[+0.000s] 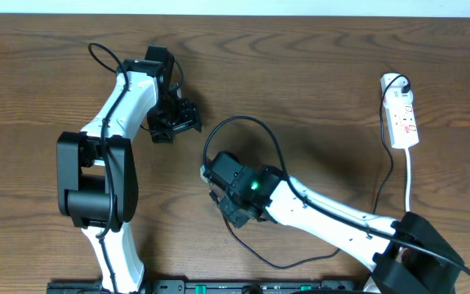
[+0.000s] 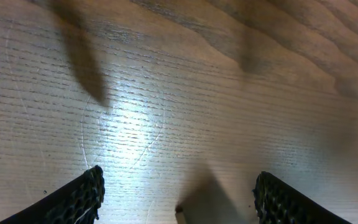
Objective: Plug charger to phone and switch on socket
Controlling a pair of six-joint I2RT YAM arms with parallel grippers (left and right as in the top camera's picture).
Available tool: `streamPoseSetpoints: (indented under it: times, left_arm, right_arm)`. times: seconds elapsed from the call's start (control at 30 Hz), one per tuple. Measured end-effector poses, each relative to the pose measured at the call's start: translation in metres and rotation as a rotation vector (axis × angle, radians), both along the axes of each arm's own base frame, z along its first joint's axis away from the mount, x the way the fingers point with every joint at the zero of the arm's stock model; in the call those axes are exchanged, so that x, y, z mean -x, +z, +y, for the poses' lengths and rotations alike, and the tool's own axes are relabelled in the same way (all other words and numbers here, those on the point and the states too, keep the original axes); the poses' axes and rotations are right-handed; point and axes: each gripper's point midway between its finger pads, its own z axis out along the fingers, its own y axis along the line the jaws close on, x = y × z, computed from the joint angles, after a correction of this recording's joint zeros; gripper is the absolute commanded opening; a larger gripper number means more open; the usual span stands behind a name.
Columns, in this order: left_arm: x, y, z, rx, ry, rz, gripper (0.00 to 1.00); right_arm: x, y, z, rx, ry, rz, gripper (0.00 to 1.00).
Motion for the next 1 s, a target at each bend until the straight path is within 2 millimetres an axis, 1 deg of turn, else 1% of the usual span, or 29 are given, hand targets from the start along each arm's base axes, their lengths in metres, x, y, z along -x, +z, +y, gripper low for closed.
streamPoseSetpoints:
  times: [0.07, 0.17, 0.23, 0.27, 0.3, 0.33, 0.43, 0.5, 0.63, 0.8, 0.9, 1.0]
  left_arm:
    - [0.000, 0.000, 0.000, 0.000, 0.000, 0.000, 0.78]
    - [0.000, 0.000, 0.000, 0.000, 0.000, 0.000, 0.78]
    - [0.000, 0.000, 0.000, 0.000, 0.000, 0.000, 0.78]
    - [0.000, 0.000, 0.000, 0.000, 0.000, 0.000, 0.78]
    - [0.000, 0.000, 0.000, 0.000, 0.000, 0.000, 0.78]
    - [0.000, 0.000, 0.000, 0.000, 0.000, 0.000, 0.78]
    - [0.000, 0.000, 0.000, 0.000, 0.000, 0.000, 0.78]
    - [0.000, 0.000, 0.000, 0.000, 0.000, -0.001, 0.78]
    - [-0.001, 0.000, 0.000, 0.001, 0.000, -0.004, 0.78]
    - [-0.001, 0.001, -0.003, 0.021, -0.008, -0.004, 0.78]
    - [0.000, 0.005, -0.011, 0.088, -0.025, -0.006, 0.78]
    - [-0.006, 0.016, -0.021, 0.233, -0.026, -0.029, 0.78]
  right_arm:
    - [0.005, -0.004, 0.000, 0.016, 0.018, 0.011, 0.18]
    - [0.013, -0.022, -0.008, 0.069, 0.031, 0.046, 0.21]
    - [0.014, -0.028, -0.010, 0.086, 0.036, 0.057, 0.17]
    - [0.014, -0.029, -0.010, 0.089, 0.037, 0.059, 0.17]
    - [0.015, -0.030, -0.010, 0.090, 0.040, 0.060, 0.17]
    - [0.014, -0.030, -0.010, 0.090, 0.042, 0.059, 0.13]
    - [0.014, -0.029, -0.009, 0.087, 0.046, 0.056, 0.09]
    - [0.013, -0.029, -0.009, 0.084, 0.046, 0.055, 0.01]
    - [0.011, -0.029, -0.008, 0.073, 0.040, 0.056, 0.01]
    - [0.004, -0.029, -0.012, 0.063, 0.011, 0.068, 0.01]
    - [-0.005, -0.027, -0.016, 0.040, -0.026, 0.077, 0.01]
    - [-0.019, -0.017, -0.019, -0.009, -0.070, 0.073, 0.01]
